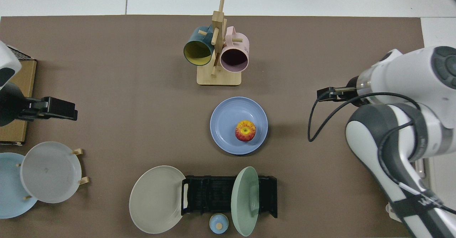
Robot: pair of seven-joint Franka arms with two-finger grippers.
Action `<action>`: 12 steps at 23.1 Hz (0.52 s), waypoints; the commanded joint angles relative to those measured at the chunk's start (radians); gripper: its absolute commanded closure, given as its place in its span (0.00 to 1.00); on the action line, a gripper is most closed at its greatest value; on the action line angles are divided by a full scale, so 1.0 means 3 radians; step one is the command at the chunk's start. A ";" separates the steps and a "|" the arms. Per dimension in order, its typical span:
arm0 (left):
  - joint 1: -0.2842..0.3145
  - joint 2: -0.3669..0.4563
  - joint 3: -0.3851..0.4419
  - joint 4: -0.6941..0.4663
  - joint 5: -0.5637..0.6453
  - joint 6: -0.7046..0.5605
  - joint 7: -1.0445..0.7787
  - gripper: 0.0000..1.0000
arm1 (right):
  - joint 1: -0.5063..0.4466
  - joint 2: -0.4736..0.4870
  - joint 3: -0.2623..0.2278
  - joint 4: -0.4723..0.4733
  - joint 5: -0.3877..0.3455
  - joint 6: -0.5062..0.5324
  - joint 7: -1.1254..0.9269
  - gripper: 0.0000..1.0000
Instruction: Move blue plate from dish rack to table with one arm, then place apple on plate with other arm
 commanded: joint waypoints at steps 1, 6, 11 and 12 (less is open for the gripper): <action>0.0028 -0.0027 -0.0005 0.0038 -0.0002 -0.0113 0.0045 0.00 | -0.0273 -0.0209 0.0060 0.0080 -0.0033 -0.0382 -0.0331 0.00; 0.0018 -0.0027 -0.0010 0.0038 0.0033 -0.0128 0.0045 0.00 | -0.0457 -0.0265 0.0040 0.0408 -0.0033 -0.0934 -0.0480 0.00; 0.0012 -0.0038 -0.0020 0.0038 0.0033 -0.0129 0.0045 0.00 | -0.0504 -0.0377 0.0045 0.0571 -0.0059 -0.1262 -0.0475 0.00; 0.0012 -0.0038 -0.0020 0.0038 0.0033 -0.0129 0.0045 0.00 | -0.0498 -0.0377 0.0045 0.0612 -0.0059 -0.1333 -0.0464 0.00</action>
